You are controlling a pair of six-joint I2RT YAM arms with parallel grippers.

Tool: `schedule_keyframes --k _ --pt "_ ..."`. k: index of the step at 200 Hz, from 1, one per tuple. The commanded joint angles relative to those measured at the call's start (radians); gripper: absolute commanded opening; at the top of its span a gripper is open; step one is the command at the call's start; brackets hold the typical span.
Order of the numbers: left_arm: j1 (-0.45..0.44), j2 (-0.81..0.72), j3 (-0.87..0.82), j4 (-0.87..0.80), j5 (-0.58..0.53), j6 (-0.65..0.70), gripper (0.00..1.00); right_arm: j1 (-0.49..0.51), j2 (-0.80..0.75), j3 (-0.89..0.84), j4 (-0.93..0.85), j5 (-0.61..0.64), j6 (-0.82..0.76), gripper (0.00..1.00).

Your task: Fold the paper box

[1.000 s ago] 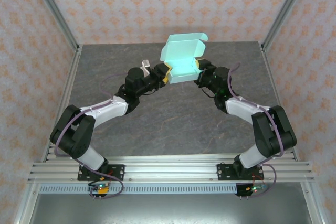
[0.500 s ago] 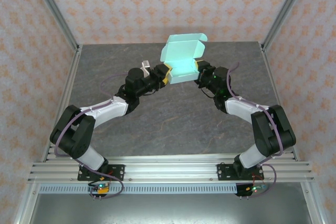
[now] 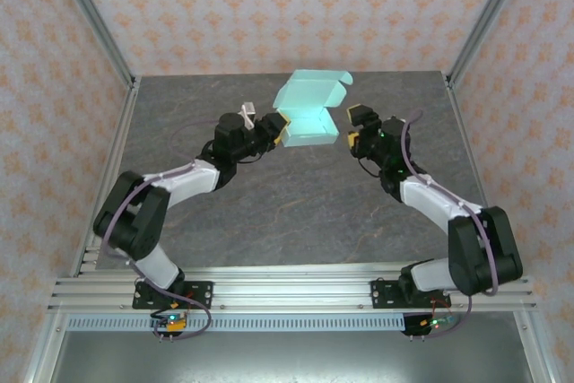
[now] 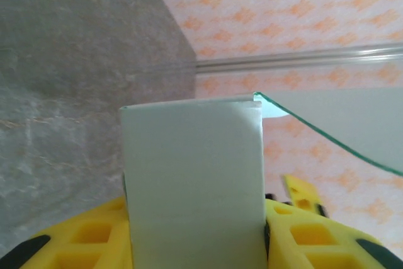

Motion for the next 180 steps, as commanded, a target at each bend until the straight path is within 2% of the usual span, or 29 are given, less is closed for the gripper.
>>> schedule_keyframes --k 1,34,53,78,97,110,146,151,159,180 --pt "0.000 0.126 0.061 0.011 0.156 0.179 0.39 -0.052 -0.082 -0.031 -0.135 0.020 -0.279 0.77" --pt "0.000 0.253 0.085 0.015 0.177 0.255 0.41 -0.147 -0.135 0.001 -0.257 -0.056 -0.571 0.77" --pt "0.002 0.278 0.089 -0.001 0.173 0.282 0.43 -0.183 -0.114 0.042 -0.321 -0.124 -0.694 0.81" --pt "0.015 0.280 0.101 -0.079 0.185 0.340 0.58 -0.197 -0.073 0.088 -0.364 -0.240 -0.942 0.84" --pt "0.030 0.276 0.105 -0.118 0.201 0.371 0.73 -0.197 -0.038 0.121 -0.417 -0.298 -1.135 0.84" --pt "0.037 0.257 0.108 -0.177 0.195 0.414 0.77 -0.197 -0.009 0.150 -0.449 -0.342 -1.229 0.81" --pt "0.047 0.159 0.104 -0.341 0.143 0.529 0.83 -0.182 0.083 0.273 -0.598 -0.344 -1.394 0.75" --pt "0.049 0.146 0.103 -0.363 0.134 0.545 0.90 -0.178 0.099 0.291 -0.621 -0.337 -1.421 0.75" --pt "0.049 0.125 0.101 -0.403 0.115 0.568 0.94 -0.170 0.125 0.320 -0.655 -0.336 -1.467 0.75" --pt "0.050 0.075 0.090 -0.486 0.085 0.597 1.00 -0.130 0.197 0.399 -0.752 -0.353 -1.574 0.75"
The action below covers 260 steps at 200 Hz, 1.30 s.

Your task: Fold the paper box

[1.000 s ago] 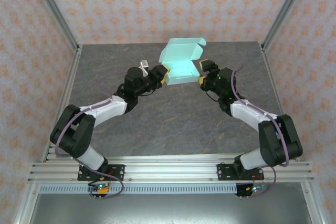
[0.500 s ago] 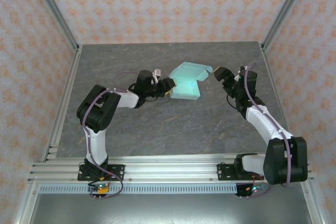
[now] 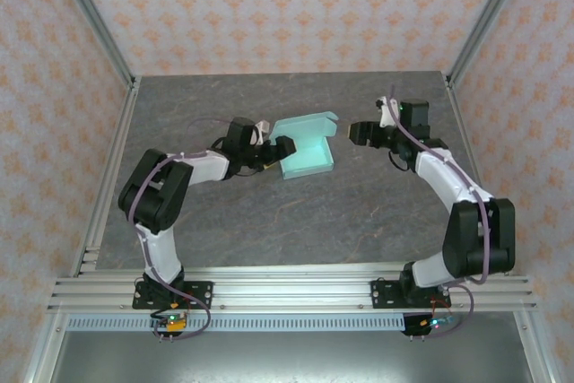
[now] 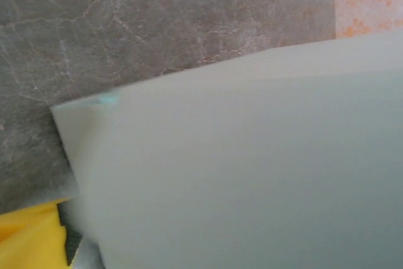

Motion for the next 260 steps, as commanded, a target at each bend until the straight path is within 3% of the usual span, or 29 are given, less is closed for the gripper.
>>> schedule_keyframes --k 1,23,52,78,118,145,158,189,260 --pt "0.006 -0.088 0.007 -0.139 -0.057 0.093 1.00 0.043 0.064 0.086 -0.151 -0.034 -0.213 0.75" --pt "0.005 -0.145 -0.015 -0.218 -0.092 0.128 1.00 0.093 0.131 0.160 -0.210 -0.029 -0.313 0.74" --pt "0.015 -0.240 -0.028 -0.326 -0.150 0.161 1.00 0.107 0.214 0.243 -0.211 -0.030 -0.333 0.71" --pt "0.015 -0.351 -0.017 -0.389 -0.283 0.194 1.00 0.107 0.296 0.352 -0.284 -0.073 -0.363 0.68" --pt "0.011 -0.278 0.132 -0.484 -0.283 0.350 0.90 0.119 0.395 0.454 -0.288 -0.123 -0.338 0.65" --pt "0.004 -0.232 0.159 -0.490 -0.303 0.373 0.89 0.127 0.434 0.514 -0.348 -0.115 -0.328 0.53" --pt "-0.004 -0.215 0.174 -0.491 -0.316 0.387 0.84 0.128 0.434 0.514 -0.348 -0.118 -0.308 0.46" --pt "-0.014 -0.184 0.232 -0.523 -0.318 0.406 0.61 0.148 0.417 0.505 -0.364 -0.116 -0.253 0.34" --pt "-0.022 -0.166 0.242 -0.499 -0.319 0.389 0.40 0.198 0.316 0.346 -0.170 -0.008 0.005 0.21"
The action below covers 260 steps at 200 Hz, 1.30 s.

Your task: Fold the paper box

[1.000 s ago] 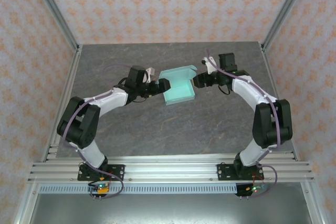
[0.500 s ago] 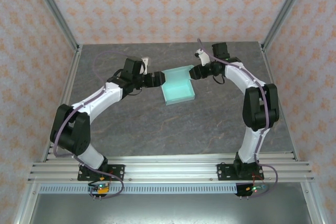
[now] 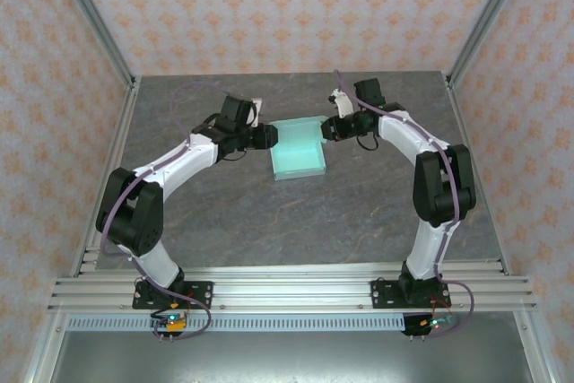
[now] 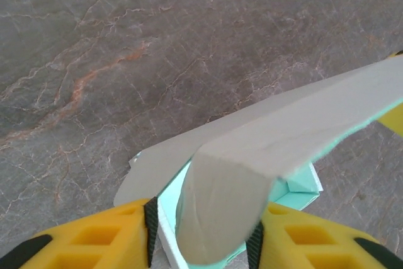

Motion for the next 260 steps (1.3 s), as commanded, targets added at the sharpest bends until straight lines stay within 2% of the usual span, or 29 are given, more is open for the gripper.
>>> schedule_keyframes --k 1,47,75,86,93,116,138,161,175,207,237,260 --pt "-0.009 0.009 0.016 0.006 -0.005 -0.008 0.39 0.029 -0.082 -0.062 0.103 0.071 0.127 0.21" --pt "-0.015 0.027 -0.017 0.085 0.039 -0.086 0.38 0.092 -0.162 -0.188 0.226 0.187 0.201 0.18" --pt "-0.011 -0.001 0.019 0.006 -0.027 -0.026 0.59 0.095 -0.184 -0.216 0.236 0.236 0.206 0.17" --pt "-0.006 -0.023 0.042 -0.032 -0.039 0.028 0.74 0.095 -0.180 -0.204 0.211 0.242 0.195 0.17" --pt "-0.006 -0.037 0.055 -0.053 -0.073 0.065 0.80 0.095 -0.175 -0.189 0.193 0.245 0.191 0.18" --pt "0.004 -0.042 0.091 -0.085 -0.185 0.181 0.88 0.095 -0.168 -0.149 0.159 0.239 0.215 0.37" --pt "0.033 0.015 0.127 -0.075 -0.128 0.234 0.87 0.096 -0.150 -0.112 0.152 0.196 0.246 0.45" --pt "0.036 0.070 0.153 -0.054 -0.100 0.271 0.84 0.095 -0.127 -0.084 0.125 0.195 0.246 0.46" --pt "0.037 0.100 0.183 -0.078 -0.083 0.277 0.79 0.094 -0.117 -0.071 0.114 0.183 0.241 0.46" --pt "0.037 0.120 0.184 -0.059 -0.050 0.269 0.61 0.095 -0.103 -0.055 0.091 0.175 0.237 0.38" --pt "0.036 0.126 0.186 -0.054 -0.054 0.269 0.50 0.095 -0.090 -0.045 0.084 0.169 0.238 0.30" --pt "0.037 0.122 0.180 -0.044 -0.022 0.238 0.46 0.095 -0.090 -0.047 0.089 0.175 0.250 0.28"
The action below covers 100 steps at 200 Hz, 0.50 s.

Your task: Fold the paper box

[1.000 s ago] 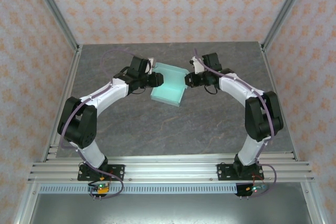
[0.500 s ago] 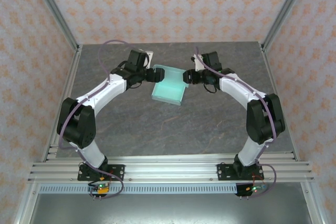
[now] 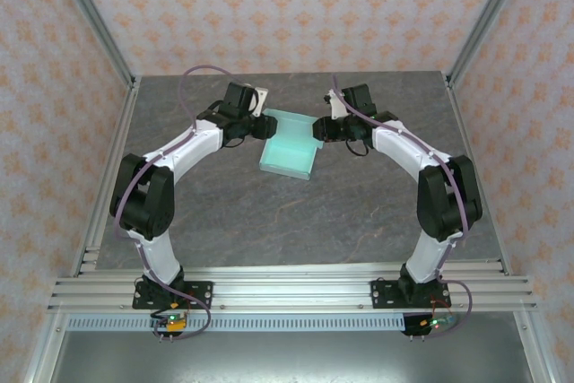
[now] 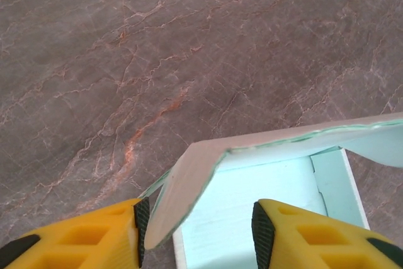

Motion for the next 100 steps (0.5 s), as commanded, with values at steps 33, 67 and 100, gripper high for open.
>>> schedule_keyframes --k 33,67,100 --pt "-0.001 -0.026 -0.007 0.020 0.032 -0.036 0.54 -0.004 0.016 0.030 -0.005 0.001 0.023 0.27" --pt "0.000 -0.074 -0.016 -0.003 -0.091 0.028 0.75 -0.004 0.014 0.030 -0.016 0.008 0.011 0.27" --pt "0.016 -0.037 -0.009 0.060 -0.079 0.072 0.78 -0.005 0.029 0.056 -0.032 0.004 0.002 0.26"
